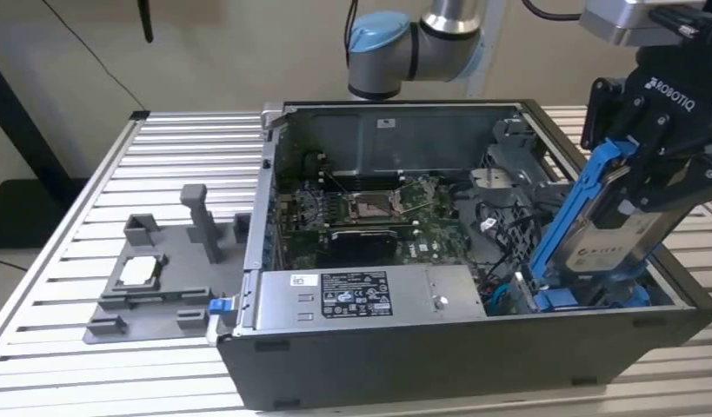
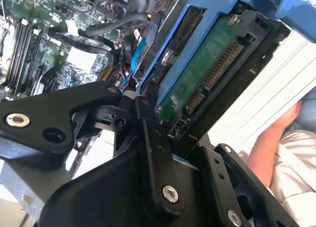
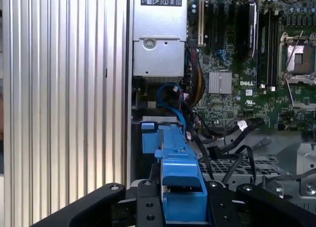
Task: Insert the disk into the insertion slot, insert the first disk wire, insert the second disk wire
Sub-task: 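Insert the disk into the insertion slot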
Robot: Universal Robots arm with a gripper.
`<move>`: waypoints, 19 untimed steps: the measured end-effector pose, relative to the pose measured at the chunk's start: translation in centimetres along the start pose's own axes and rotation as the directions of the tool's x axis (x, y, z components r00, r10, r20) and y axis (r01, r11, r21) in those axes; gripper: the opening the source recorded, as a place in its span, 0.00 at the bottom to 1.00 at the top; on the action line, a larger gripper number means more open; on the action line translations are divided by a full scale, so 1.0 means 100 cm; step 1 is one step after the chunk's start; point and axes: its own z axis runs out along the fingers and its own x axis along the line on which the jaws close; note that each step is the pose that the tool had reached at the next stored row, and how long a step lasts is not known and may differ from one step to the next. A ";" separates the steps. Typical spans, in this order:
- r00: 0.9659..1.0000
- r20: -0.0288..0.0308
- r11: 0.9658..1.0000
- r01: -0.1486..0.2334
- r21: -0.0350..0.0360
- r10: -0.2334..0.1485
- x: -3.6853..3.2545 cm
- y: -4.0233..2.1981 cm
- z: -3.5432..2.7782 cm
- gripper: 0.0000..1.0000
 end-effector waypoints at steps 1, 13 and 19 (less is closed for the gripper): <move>1.000 0.000 1.000 0.000 0.000 0.000 0.0000 -0.0001 0.0015 0.33; 1.000 0.000 1.000 0.000 0.000 0.000 -0.0001 -0.0008 0.0209 0.33; 1.000 0.000 1.000 0.000 0.001 0.000 -0.0001 -0.0011 0.0318 0.33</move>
